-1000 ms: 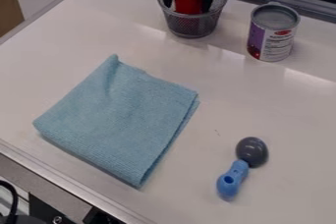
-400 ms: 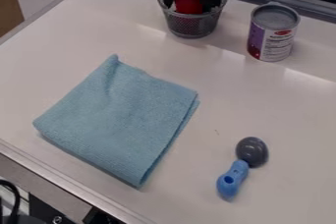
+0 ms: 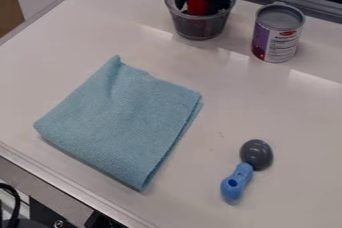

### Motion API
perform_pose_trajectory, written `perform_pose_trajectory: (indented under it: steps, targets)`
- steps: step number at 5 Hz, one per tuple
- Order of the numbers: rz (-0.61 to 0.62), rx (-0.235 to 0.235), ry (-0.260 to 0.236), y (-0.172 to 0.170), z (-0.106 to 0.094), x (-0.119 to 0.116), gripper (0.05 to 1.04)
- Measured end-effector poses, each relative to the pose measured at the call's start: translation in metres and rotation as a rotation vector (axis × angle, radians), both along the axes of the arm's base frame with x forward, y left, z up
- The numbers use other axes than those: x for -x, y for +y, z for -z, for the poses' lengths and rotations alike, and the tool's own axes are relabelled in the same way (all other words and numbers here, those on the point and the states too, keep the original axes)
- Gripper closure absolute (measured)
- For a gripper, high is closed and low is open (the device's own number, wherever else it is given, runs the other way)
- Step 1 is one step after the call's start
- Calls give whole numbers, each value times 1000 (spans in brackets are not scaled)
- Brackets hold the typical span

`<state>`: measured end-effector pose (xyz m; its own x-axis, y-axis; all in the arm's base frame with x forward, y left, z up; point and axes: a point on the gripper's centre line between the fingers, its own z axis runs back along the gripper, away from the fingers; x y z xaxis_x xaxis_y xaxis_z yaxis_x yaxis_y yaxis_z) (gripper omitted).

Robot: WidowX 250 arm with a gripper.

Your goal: Move the red pepper to the middle of the table

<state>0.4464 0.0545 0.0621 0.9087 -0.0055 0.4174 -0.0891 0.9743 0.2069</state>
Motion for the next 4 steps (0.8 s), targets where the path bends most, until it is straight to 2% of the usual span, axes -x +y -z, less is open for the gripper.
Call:
perform_pose_trajectory:
  steps: [1,2,3,4]
  targets:
    - [-46,-2,-27,3,-2,1,249]
    - [-92,-2,-55,6,-17,3,249]
    - [-109,-13,-163,7,-48,7,249]
    - [-134,-10,-217,3,-65,19,249]
